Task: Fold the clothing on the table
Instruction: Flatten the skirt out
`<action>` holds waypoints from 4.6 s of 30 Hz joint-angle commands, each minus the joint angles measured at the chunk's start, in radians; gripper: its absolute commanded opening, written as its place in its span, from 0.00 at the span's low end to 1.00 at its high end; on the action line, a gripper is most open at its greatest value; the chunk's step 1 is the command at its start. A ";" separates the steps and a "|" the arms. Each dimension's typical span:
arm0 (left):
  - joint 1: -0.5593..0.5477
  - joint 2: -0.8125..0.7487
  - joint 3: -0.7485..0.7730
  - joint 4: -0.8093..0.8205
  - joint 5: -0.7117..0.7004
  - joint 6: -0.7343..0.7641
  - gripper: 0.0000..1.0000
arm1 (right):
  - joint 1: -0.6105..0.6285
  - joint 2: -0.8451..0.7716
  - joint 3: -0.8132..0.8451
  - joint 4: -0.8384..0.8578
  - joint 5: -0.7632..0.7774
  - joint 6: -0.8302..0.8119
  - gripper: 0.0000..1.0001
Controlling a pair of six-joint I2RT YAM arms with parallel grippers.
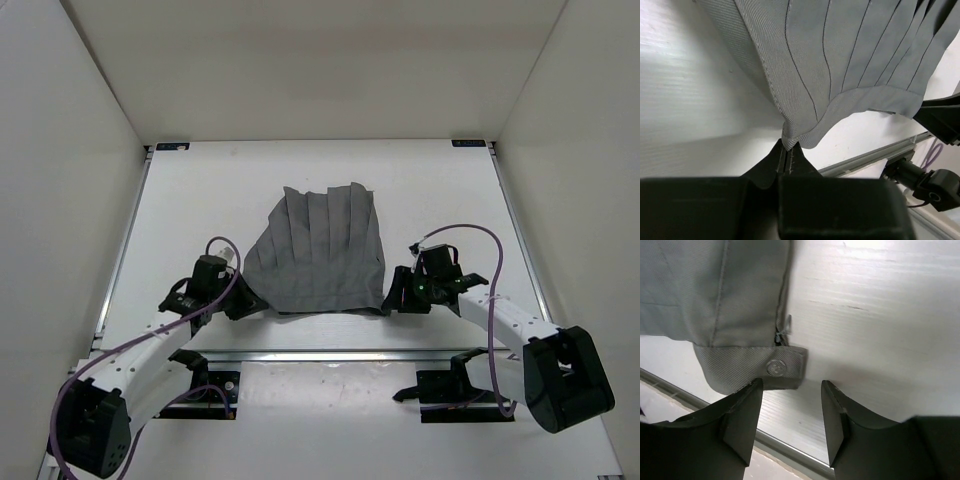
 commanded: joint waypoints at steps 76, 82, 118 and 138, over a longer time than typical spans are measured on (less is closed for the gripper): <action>-0.068 0.439 0.902 0.153 0.189 -0.109 0.00 | 0.299 0.387 -0.214 1.142 -0.162 0.780 0.67; -0.059 0.442 0.882 0.170 0.187 -0.107 0.00 | 0.453 0.249 0.001 0.669 0.220 0.379 0.66; -0.033 0.409 0.804 0.194 0.203 -0.121 0.00 | 0.812 0.287 0.148 0.525 0.791 -0.044 0.68; -0.014 0.419 0.816 0.194 0.210 -0.121 0.00 | 0.867 0.632 0.388 0.325 0.892 -0.040 0.33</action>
